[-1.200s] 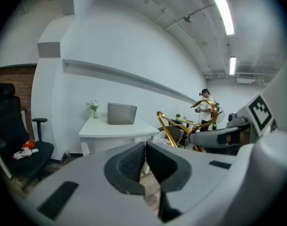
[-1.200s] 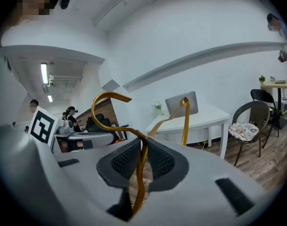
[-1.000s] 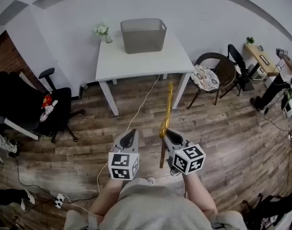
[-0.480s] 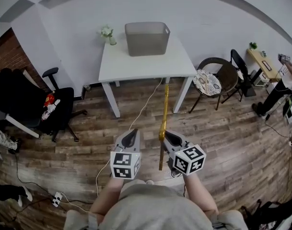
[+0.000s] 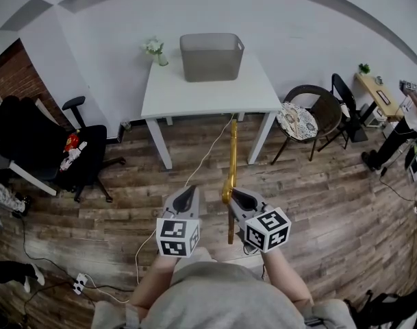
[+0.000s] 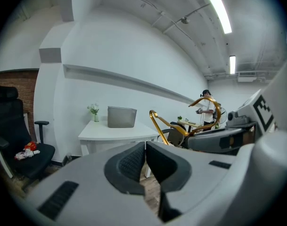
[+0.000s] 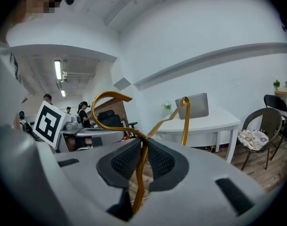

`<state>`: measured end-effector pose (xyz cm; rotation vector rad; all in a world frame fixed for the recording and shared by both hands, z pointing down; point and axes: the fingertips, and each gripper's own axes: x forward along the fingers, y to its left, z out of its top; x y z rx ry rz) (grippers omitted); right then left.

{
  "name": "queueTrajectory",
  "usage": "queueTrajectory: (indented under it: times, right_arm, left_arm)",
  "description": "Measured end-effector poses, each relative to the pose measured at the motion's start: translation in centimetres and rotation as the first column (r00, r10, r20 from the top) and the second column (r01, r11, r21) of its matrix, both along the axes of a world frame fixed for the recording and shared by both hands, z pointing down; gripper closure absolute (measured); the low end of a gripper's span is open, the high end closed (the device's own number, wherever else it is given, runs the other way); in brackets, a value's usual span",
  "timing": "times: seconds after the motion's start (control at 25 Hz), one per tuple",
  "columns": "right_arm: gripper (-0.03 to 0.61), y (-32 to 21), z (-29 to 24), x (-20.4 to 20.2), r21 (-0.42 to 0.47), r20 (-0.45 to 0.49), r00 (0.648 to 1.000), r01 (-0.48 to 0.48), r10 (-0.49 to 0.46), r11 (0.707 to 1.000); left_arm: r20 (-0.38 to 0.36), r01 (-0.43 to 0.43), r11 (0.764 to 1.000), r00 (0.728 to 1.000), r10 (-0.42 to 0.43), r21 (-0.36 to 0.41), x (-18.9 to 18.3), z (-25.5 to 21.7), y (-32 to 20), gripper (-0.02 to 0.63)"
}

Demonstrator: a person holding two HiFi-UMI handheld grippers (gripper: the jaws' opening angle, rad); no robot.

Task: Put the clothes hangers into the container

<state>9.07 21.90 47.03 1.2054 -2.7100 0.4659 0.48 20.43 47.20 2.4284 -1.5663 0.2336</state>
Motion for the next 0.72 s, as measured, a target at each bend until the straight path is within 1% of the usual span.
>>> queueTrajectory:
  times: [0.2, 0.4, 0.6, 0.72]
  right_arm:
    - [0.531, -0.4, -0.1, -0.1, -0.006, 0.01, 1.0, 0.012, -0.012, 1.0]
    - [0.531, -1.6, -0.4, 0.2, 0.005, 0.014, 1.0, 0.003, -0.003, 1.0]
    - [0.531, -4.3, -0.4, 0.1, 0.001, 0.041, 0.999, -0.02, 0.02, 1.0]
    - [0.531, -6.3, -0.2, -0.2, -0.003, 0.038, 0.999, -0.021, 0.021, 1.0]
  left_arm:
    - [-0.007, 0.006, 1.0, 1.0, -0.007, -0.014, -0.1, 0.3, -0.5, 0.601]
    - [-0.007, 0.0, 1.0, 1.0, 0.0, -0.01, 0.2, 0.4, -1.6, 0.601]
    - [-0.007, -0.003, 1.0, 1.0, 0.002, -0.006, -0.5, 0.6, -4.1, 0.601]
    - [-0.01, 0.0, 1.0, 1.0, -0.001, -0.01, -1.0, 0.8, -6.1, 0.601]
